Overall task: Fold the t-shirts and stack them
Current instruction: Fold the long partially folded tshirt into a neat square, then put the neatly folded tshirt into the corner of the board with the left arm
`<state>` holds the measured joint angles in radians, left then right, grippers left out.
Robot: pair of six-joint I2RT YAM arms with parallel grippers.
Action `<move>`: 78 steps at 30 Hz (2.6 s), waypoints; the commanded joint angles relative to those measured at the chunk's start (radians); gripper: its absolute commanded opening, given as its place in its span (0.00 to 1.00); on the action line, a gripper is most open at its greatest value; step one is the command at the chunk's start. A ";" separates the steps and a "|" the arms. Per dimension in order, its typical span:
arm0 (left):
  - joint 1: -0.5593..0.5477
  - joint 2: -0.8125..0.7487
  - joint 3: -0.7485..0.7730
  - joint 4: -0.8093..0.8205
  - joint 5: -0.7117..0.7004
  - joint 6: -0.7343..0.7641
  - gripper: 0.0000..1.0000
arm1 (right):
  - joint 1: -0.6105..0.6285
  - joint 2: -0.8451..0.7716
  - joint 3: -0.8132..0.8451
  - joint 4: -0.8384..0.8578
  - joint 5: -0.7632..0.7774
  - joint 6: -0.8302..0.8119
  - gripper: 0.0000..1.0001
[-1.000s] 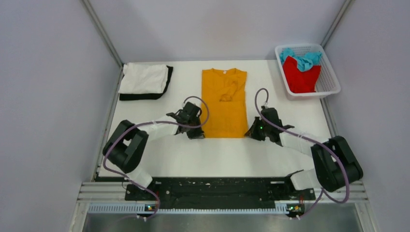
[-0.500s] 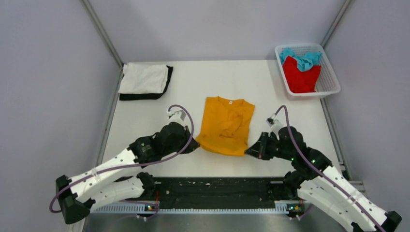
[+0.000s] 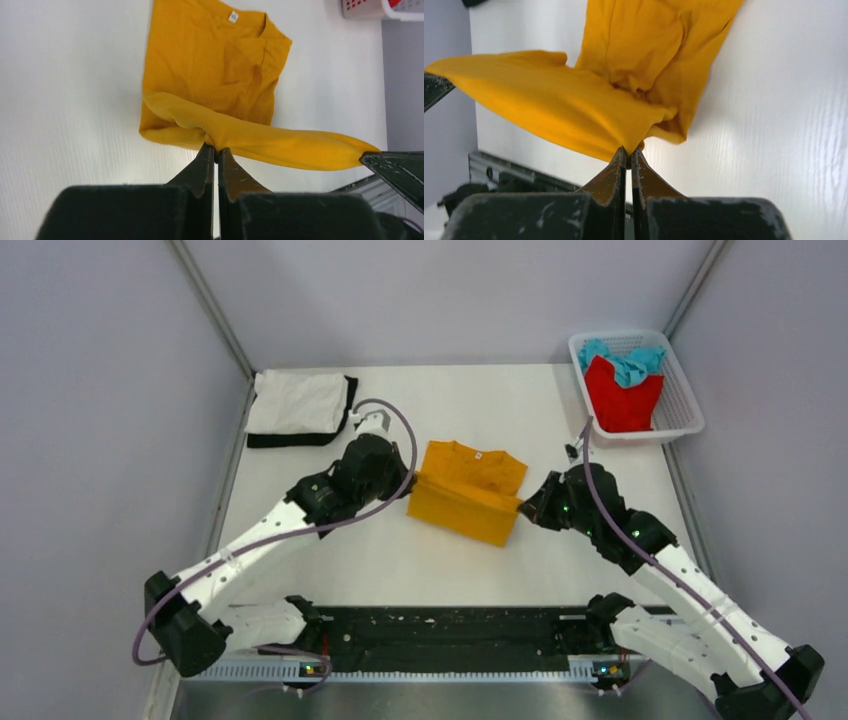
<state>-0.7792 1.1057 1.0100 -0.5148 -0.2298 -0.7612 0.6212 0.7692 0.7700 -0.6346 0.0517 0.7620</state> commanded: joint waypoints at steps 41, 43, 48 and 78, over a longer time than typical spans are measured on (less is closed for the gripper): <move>0.342 0.906 0.643 0.003 0.411 0.270 0.99 | -0.440 0.627 0.009 0.685 -0.277 -0.067 0.99; 0.342 0.896 0.601 0.010 0.461 0.303 0.99 | -0.439 0.580 -0.023 0.696 -0.289 -0.074 0.99; 0.341 0.970 0.623 -0.092 0.478 0.356 0.99 | -0.439 0.501 -0.073 0.691 -0.347 -0.089 0.99; 0.160 1.182 0.881 -0.393 -0.335 0.218 0.00 | -0.440 0.121 -0.169 0.429 -0.105 -0.193 0.99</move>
<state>-0.6384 2.2658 1.8568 -0.7734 -0.1425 -0.5663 0.1871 0.9154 0.6086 -0.2008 -0.1059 0.6102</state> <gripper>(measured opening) 0.058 0.985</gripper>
